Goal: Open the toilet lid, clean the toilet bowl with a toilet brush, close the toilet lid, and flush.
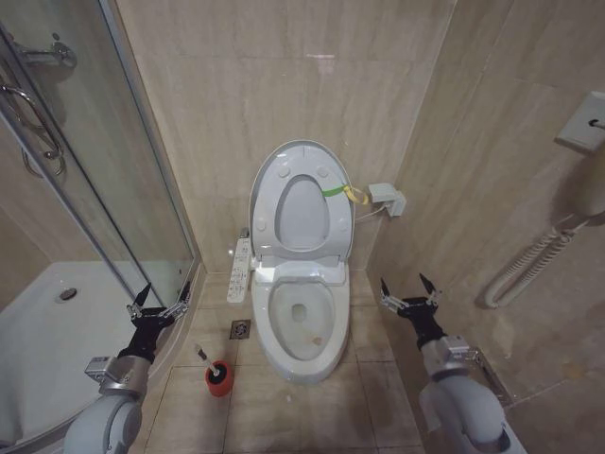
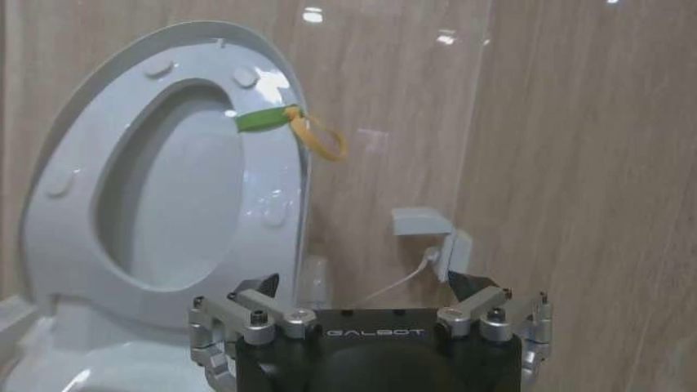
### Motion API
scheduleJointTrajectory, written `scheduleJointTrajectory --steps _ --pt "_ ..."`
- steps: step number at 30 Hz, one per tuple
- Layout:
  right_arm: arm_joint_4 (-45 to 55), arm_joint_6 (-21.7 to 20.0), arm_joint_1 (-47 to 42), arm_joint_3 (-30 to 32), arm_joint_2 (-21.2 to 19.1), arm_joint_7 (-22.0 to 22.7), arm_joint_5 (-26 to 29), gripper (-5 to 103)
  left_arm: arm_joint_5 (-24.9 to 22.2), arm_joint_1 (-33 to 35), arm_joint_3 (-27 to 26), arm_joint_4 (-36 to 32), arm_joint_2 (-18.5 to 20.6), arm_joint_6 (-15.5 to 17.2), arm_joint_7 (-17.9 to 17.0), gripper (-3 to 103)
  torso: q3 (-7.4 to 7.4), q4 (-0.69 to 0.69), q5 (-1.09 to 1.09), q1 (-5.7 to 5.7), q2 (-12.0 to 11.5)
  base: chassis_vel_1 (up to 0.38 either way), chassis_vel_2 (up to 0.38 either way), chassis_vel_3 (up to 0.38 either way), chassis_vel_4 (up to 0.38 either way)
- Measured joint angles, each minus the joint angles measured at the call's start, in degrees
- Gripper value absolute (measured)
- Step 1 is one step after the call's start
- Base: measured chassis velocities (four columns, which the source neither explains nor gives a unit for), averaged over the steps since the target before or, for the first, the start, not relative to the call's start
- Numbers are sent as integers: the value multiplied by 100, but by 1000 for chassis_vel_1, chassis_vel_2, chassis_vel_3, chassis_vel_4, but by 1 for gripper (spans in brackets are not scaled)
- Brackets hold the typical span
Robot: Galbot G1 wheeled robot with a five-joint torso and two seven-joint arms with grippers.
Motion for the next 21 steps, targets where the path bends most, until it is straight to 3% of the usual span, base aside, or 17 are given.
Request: scheduleJointTrajectory --steps 11,18,21 --pt "153 153 -292 -14 395 -121 -727 100 0 0 0 0 0 0 0 100 0 1 -1 0 0 0 0 0 0" --pt "244 308 -511 -87 596 -136 -601 100 0 0 0 0 0 0 0 100 0 0 -1 0 0 0 0 0 0" --pt "440 144 -671 -66 571 -214 -174 100 0 0 0 0 0 0 0 100 0 0 -1 0 0 0 0 0 0"
